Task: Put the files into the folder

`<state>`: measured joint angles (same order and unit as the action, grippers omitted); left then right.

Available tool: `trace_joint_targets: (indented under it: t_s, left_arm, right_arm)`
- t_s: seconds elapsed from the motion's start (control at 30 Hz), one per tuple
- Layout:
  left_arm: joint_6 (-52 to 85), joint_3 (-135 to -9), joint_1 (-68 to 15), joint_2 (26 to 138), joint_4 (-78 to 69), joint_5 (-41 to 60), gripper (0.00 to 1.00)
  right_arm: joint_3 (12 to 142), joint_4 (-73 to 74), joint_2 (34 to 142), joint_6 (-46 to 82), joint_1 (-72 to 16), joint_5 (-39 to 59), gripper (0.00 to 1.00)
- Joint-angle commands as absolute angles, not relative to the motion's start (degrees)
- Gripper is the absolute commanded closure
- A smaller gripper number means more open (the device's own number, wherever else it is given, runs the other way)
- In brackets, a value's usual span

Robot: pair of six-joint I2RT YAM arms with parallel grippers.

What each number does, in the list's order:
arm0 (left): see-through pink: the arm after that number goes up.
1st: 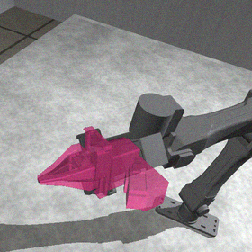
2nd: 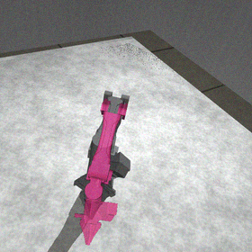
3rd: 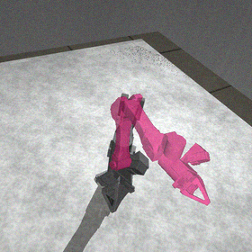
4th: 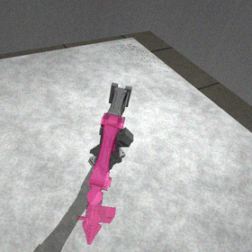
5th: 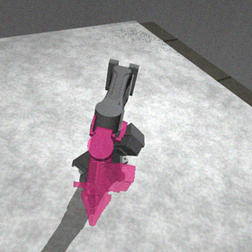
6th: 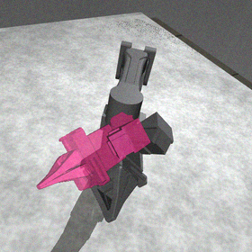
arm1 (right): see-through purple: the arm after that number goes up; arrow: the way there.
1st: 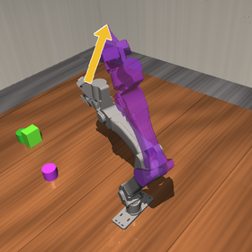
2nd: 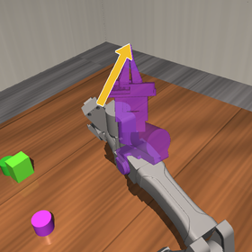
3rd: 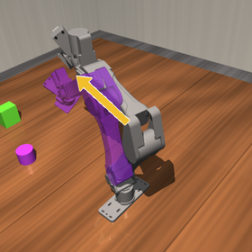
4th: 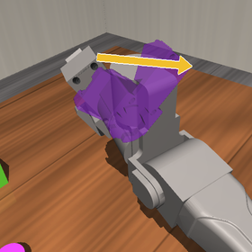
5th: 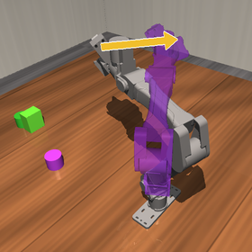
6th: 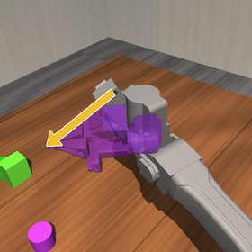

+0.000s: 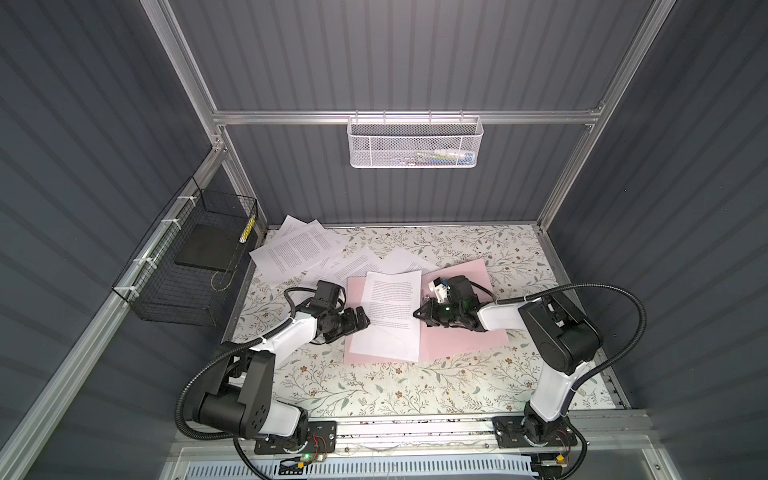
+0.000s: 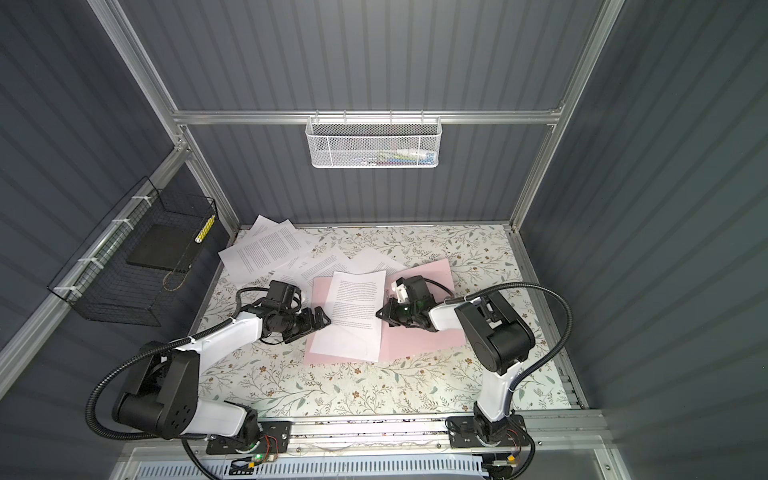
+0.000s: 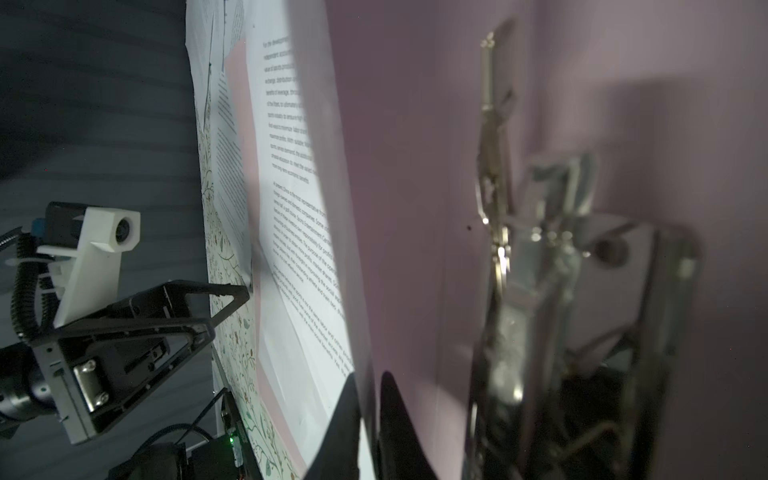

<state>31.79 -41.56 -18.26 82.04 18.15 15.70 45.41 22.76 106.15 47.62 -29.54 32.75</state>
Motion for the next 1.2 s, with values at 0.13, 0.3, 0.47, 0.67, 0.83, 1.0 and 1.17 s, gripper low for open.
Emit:
trace_joint_targets:
  t_s: [0.13,0.3,0.47,0.67,0.83,1.0,1.17]
  left_arm:
    - [31.2,-43.0,-17.8,82.0,18.7,16.8,0.0]
    - [30.8,-44.0,-17.9,82.7,19.0,16.8,0.0]
    - [30.8,-45.7,-17.8,84.3,17.9,18.0,0.0]
    - [34.5,-45.9,-17.1,85.2,12.4,20.7,0.06]
    - [37.0,-46.6,-16.4,83.7,10.0,23.5,0.15]
    - [39.2,-48.3,-15.1,81.6,9.2,26.7,0.18]
    - [40.2,-49.7,-14.2,81.5,9.4,28.8,0.24]
  right_arm:
    - [44.6,30.1,107.4,52.9,-31.0,30.2,0.86]
    - [44.9,27.7,107.0,50.0,-30.5,31.6,1.0]
    - [45.8,26.9,107.6,47.6,-28.9,36.5,1.0]
    - [45.4,30.1,109.6,48.6,-28.0,40.3,1.0]
    - [46.0,31.3,110.5,48.8,-27.5,42.6,1.0]
    - [46.6,32.6,111.6,49.0,-26.1,45.7,1.0]
    - [47.9,32.3,112.5,48.5,-25.6,48.6,1.0]
